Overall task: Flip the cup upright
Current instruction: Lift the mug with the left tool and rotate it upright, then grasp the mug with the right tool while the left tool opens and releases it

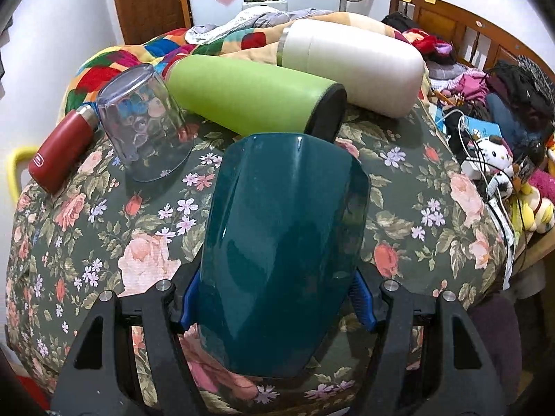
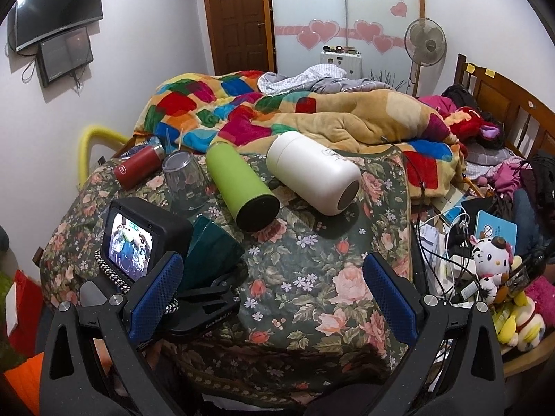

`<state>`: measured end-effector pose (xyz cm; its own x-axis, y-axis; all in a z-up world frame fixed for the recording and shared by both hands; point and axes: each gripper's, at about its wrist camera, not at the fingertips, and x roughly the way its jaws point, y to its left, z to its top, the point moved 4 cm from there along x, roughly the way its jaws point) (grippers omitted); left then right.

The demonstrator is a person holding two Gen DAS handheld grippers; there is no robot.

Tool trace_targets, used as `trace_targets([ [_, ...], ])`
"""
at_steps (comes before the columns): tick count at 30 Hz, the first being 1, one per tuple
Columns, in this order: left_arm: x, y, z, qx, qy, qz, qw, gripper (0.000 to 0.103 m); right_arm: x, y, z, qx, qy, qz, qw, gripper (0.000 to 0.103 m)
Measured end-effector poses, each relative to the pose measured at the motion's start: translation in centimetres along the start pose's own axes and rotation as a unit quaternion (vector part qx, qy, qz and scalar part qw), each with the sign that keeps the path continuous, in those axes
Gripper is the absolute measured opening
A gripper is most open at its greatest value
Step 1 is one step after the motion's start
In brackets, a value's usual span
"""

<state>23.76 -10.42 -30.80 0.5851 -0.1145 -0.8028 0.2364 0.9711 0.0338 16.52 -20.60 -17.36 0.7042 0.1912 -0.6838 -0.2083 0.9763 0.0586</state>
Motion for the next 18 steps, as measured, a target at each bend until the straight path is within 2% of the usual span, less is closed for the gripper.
trace_targets([
  [3, -0.2, -0.3, -0.3, 0.008, 0.007, -0.017, 0.9998, 0.074, 0.1, 0.3, 0.0, -0.003, 0.002, -0.001, 1.0, 0.103],
  [5, -0.8, -0.3, -0.7, 0.009, 0.008, -0.034, 0.9994, 0.088, 0.1, 0.5, -0.1, -0.006, 0.003, -0.002, 1.0, 0.103],
  [6, -1.3, -0.3, -0.8, 0.011, 0.003, -0.032, 0.9994, 0.089, 0.1, 0.5, -0.1, -0.006, 0.004, -0.002, 1.0, 0.103],
  [14, -5.4, 2.2, -1.5, -0.003, -0.021, -0.022, 0.9995, 0.089, 0.5, 0.8, -0.4, 0.0, 0.011, 0.002, 1.0, 0.103],
  [18, -7.8, 4.9, -2.2, -0.021, -0.041, 0.006, 0.9989, 0.09, 1.9, 1.1, -0.5, 0.007, 0.032, 0.016, 0.999, 0.103],
])
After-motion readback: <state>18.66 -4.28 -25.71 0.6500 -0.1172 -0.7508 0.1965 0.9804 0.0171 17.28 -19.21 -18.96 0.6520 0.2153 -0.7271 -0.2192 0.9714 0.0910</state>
